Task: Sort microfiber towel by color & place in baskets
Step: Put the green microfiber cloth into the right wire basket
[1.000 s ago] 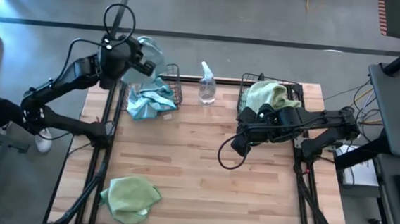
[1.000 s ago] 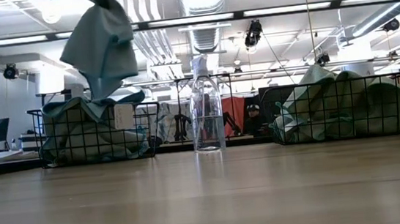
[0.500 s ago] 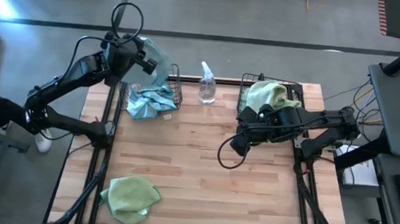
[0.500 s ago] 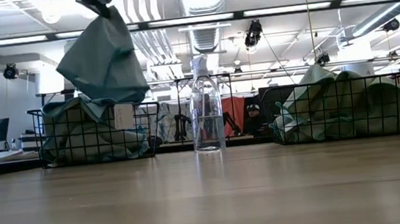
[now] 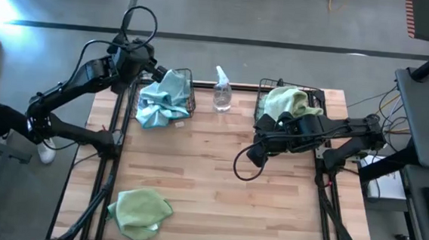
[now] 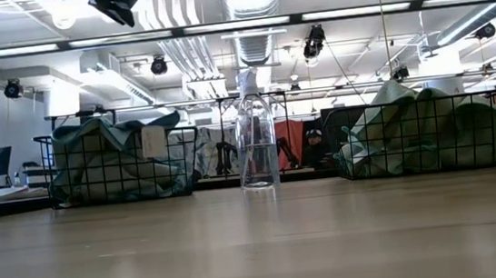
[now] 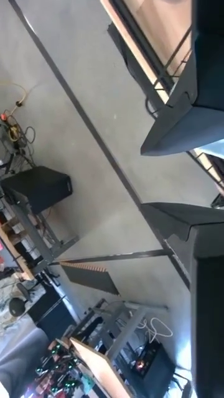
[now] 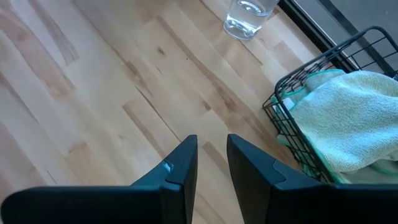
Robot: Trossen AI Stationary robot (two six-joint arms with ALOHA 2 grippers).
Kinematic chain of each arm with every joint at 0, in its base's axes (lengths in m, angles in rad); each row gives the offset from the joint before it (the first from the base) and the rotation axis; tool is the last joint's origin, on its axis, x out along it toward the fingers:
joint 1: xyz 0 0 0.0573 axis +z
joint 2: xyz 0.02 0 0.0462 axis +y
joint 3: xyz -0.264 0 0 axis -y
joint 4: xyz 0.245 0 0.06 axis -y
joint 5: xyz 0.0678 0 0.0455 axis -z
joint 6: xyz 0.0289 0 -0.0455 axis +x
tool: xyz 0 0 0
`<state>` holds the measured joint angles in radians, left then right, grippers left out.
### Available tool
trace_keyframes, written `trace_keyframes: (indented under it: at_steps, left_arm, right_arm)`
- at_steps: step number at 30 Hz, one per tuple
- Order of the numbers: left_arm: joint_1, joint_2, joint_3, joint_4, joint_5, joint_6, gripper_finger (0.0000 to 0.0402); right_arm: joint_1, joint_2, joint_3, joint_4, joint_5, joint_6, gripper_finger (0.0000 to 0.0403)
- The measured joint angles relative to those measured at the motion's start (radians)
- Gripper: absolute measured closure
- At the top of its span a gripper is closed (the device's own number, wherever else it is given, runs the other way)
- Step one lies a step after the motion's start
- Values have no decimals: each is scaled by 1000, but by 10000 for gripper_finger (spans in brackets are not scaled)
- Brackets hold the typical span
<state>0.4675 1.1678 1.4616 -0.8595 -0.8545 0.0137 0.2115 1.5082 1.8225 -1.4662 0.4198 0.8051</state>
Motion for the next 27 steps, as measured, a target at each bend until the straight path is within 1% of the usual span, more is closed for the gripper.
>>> trace_keyframes:
  at_steps: [2, 4, 10, 13, 16, 19, 23, 27]
  left_arm:
    - [0, -1, 0, -25, 10, -25, 283]
    - [0, -4, 0, -51, 59, -61, 283]
    - [-17, -47, 0, -72, 359, -110, 283]
    - [-46, -80, 0, -71, 470, -132, 283]
    - [-95, -119, 0, -86, 552, -176, 283]
    - [-168, -156, 0, -114, 585, -244, 283]
    - [-299, -194, 0, -138, 585, -340, 283]
    - [-447, -203, 0, -139, 584, -447, 283]
  right_arm:
    - [0, 0, 0, 2, 0, 6, 321]
    - [0, 0, 0, 3, 0, 9, 321]
    - [0, 0, 0, 6, 0, 9, 321]
    - [0, 0, 0, 6, 0, 6, 321]
    - [0, 0, 0, 6, 0, -3, 321]
    - [0, 0, 0, 6, -1, -14, 321]
    - [0, 0, 0, 6, -1, -35, 321]
    - [0, 0, 0, 6, -2, -48, 321]
